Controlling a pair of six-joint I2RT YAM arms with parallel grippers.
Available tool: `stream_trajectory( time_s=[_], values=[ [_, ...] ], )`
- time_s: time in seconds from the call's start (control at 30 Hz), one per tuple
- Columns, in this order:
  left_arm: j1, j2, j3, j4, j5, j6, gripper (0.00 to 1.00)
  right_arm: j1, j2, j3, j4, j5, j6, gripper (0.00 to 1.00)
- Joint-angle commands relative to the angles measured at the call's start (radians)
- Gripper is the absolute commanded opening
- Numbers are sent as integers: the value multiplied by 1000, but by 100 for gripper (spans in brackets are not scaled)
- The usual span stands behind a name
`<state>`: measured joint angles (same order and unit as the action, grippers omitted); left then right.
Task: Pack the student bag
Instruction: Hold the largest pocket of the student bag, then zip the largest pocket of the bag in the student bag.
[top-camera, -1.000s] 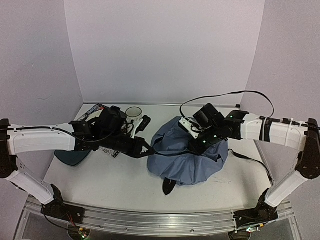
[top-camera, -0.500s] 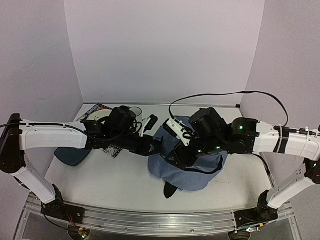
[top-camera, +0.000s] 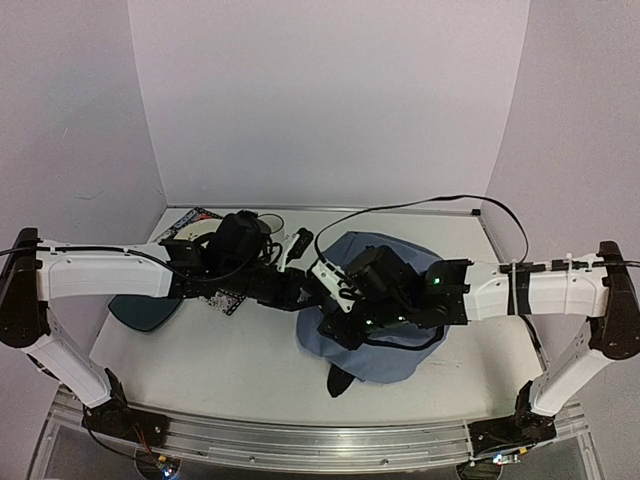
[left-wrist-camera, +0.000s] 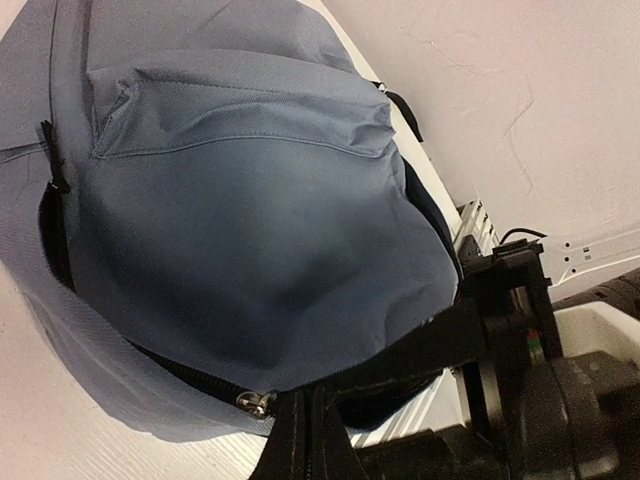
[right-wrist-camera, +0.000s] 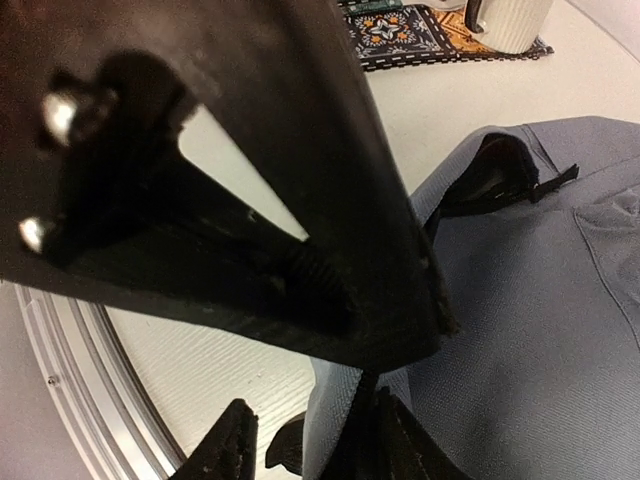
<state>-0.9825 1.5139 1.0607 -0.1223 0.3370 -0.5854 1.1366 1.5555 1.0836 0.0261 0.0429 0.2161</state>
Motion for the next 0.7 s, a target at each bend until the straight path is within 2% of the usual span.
stream_trajectory(
  time_s=[0.0, 0.07, 0.2, 0.37, 0.67],
  values=[
    [19, -59, 11, 99, -1, -25, 0, 19, -8, -32, 26, 21, 22, 15],
    [40, -64, 3, 97, -4, -31, 0, 25, -30, -43, 19, 23, 29, 1],
    [113, -44, 15, 88, 13, -21, 0, 52, -78, -58, -25, 7, 35, 0],
    [218, 53, 120, 11, 6, 86, 0, 100, -115, -55, -124, -31, 46, 0],
    [282, 233, 253, -16, -1, 192, 0, 158, -169, -50, -231, -81, 63, 0]
  ],
)
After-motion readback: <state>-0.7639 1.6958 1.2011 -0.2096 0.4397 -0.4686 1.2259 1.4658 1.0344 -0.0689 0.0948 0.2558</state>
